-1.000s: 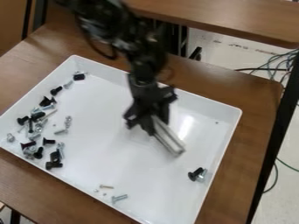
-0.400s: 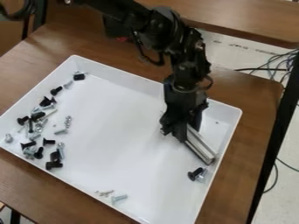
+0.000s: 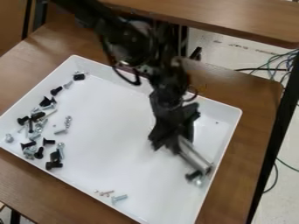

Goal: Sweep into pile

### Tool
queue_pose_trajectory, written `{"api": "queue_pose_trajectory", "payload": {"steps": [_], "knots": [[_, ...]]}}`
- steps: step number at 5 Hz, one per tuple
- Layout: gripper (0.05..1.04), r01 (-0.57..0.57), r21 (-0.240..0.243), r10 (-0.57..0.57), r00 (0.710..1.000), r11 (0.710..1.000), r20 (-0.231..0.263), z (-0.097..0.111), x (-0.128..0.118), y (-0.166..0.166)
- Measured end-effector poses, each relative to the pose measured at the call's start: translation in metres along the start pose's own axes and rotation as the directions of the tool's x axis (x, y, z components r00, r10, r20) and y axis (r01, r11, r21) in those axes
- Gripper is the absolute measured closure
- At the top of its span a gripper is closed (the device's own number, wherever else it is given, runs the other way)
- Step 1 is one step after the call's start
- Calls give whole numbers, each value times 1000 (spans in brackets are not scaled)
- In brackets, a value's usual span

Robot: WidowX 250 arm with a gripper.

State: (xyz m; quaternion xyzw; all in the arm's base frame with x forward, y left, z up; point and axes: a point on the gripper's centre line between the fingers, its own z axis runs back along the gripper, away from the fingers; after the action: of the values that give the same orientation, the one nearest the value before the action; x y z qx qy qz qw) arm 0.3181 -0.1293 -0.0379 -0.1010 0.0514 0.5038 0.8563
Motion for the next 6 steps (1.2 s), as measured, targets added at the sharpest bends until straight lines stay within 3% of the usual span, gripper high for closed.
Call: {"api": "queue_pose_trajectory", "payload": {"steps": [1,2,3,4,6], "knots": [[734,83,-22,-83,996,996,-22,2,4,26],[734,145,-36,-146,988,989,-38,6,35,48],[734,226,47,-227,974,973,12,12,69,65],[734,347,173,-360,931,922,52,15,102,74],[734,368,250,-405,907,896,114,33,186,107]]}}
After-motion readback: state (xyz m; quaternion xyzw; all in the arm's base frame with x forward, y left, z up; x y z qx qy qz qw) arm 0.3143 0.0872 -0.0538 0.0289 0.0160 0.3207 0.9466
